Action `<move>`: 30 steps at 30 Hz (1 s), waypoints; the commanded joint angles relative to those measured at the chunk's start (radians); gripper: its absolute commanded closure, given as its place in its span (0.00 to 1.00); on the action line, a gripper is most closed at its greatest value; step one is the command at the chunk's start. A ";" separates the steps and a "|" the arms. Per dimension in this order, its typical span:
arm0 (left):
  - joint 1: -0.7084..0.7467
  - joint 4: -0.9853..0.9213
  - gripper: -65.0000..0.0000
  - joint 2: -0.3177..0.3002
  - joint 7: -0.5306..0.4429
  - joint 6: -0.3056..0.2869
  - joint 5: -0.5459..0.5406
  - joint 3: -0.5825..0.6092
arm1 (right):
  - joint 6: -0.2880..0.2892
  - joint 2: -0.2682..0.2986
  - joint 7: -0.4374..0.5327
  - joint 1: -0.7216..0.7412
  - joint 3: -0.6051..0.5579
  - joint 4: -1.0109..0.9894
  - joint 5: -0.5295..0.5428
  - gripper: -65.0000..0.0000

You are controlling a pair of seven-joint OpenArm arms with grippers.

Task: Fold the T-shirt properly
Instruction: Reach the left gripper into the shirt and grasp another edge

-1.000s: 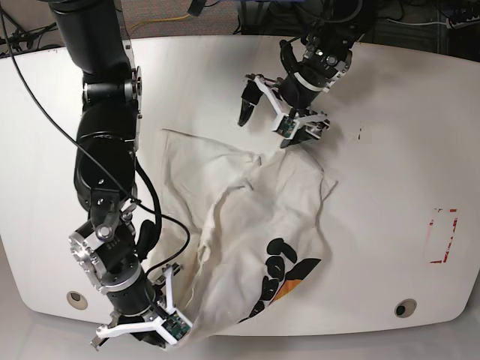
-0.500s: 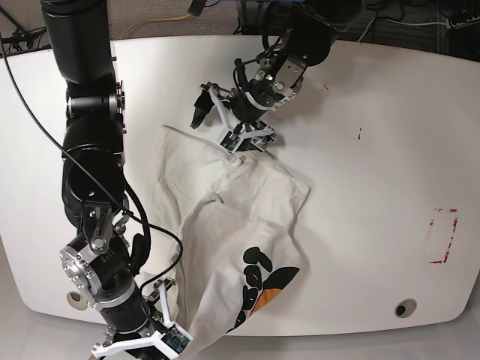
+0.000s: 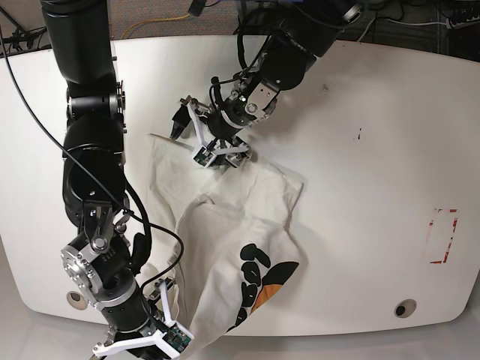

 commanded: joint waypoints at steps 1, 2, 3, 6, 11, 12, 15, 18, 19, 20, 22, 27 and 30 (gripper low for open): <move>-0.041 -0.062 0.35 0.013 0.020 0.002 -0.010 0.033 | -0.014 0.006 0.019 0.040 0.007 0.017 -0.002 1.00; -0.047 -0.079 0.44 0.013 0.020 0.004 -0.010 0.035 | -0.014 0.006 0.013 0.040 0.007 0.017 -0.002 1.00; -0.059 -0.102 0.60 0.013 0.017 0.004 -0.010 0.033 | -0.014 0.006 0.001 0.040 0.007 0.017 -0.002 1.00; -0.082 -0.142 0.92 0.013 0.017 0.005 -0.010 0.029 | -0.014 0.001 -0.027 0.044 0.007 0.018 -0.002 1.00; -0.088 -0.159 1.00 0.013 0.017 0.005 -0.010 -0.040 | -0.014 0.000 -0.033 0.043 0.009 0.018 -0.002 1.00; -0.085 -0.157 1.00 0.013 0.017 0.005 -0.010 -0.067 | -0.014 0.001 -0.033 0.043 0.009 0.018 -0.002 1.00; -0.061 -0.139 1.00 0.013 0.017 0.000 -0.010 -0.136 | -0.014 -0.002 -0.033 0.041 0.009 0.018 -0.002 1.00; -0.021 -0.050 1.00 -0.010 0.022 0.000 -0.007 -0.189 | -0.014 -0.002 -0.034 0.040 0.007 0.018 -0.002 1.00; -0.005 -0.016 1.00 -0.028 0.022 0.000 -0.008 -0.198 | -0.014 -0.002 -0.034 0.040 0.007 0.018 -0.002 1.00; 0.018 0.032 1.00 -0.051 0.023 0.000 -0.008 -0.206 | -0.014 -0.002 -0.034 0.040 0.007 0.018 -0.002 1.00; 0.053 0.104 1.00 -0.082 0.046 0.000 -0.008 -0.217 | -0.014 -0.002 -0.034 0.040 0.009 0.018 -0.002 1.00; 0.134 0.266 1.00 -0.143 0.123 -0.032 -0.011 -0.281 | -0.014 -0.002 -0.036 0.038 0.009 0.038 -0.002 1.00; 0.163 0.331 1.00 -0.156 0.128 -0.121 -0.034 -0.291 | -0.014 -0.002 -0.036 0.032 0.009 0.057 -0.002 1.00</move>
